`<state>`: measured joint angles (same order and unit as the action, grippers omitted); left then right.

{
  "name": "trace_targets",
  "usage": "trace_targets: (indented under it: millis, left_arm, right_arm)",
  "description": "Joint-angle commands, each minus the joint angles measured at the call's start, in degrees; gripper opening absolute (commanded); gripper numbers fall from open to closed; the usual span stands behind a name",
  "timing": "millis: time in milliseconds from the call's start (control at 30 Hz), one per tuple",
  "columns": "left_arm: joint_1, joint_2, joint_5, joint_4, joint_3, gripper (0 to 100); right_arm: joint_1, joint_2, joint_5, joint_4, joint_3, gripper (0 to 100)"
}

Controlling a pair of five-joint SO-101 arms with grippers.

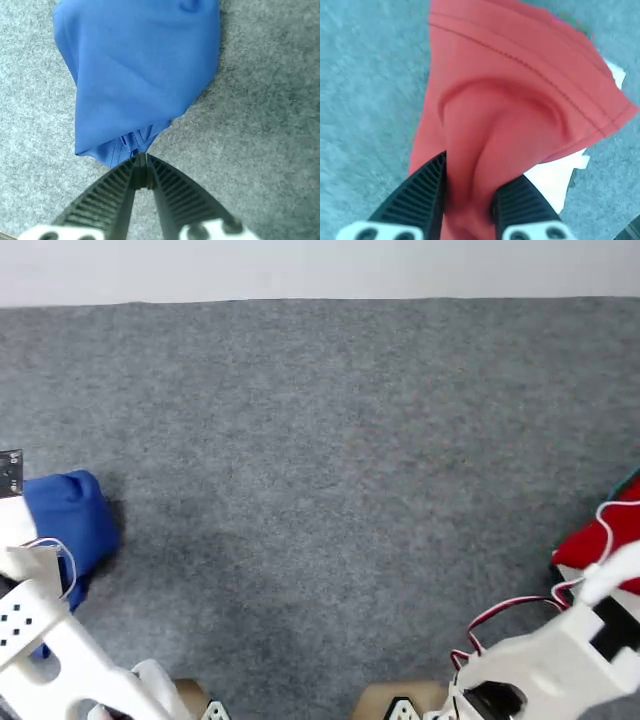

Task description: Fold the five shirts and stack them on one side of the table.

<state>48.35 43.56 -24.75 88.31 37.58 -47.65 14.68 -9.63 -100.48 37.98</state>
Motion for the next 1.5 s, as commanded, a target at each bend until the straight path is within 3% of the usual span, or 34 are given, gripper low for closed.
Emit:
trace_targets:
  millis: [0,367,433,633,800,1467]
  left_arm:
    - [-0.44,1.23,-0.26,-0.88,-0.75,1]
    - [-0.44,1.23,-0.26,-0.62,-0.75,1]
    - [-0.44,1.23,-0.26,-0.62,-0.75,1]
    - [-0.44,1.23,-0.26,-0.70,-0.75,1]
    - [-0.44,1.23,-0.26,-0.62,-0.75,1]
    - [-0.44,1.23,-0.26,-0.53,-0.57,1]
  right_arm:
    - [-2.68,1.80,-1.67,-0.57,0.09,1.0]
    - [-9.63,12.79,-13.36,10.42,0.26,1.9]
    - [-9.71,13.14,-15.56,9.80,0.26,6.4]
    - [-9.54,10.15,-12.13,4.53,3.25,22.5]
    - [-6.55,5.14,-12.13,-2.15,6.68,22.7]
    - [-5.14,-2.24,-12.13,-2.33,4.57,22.6]
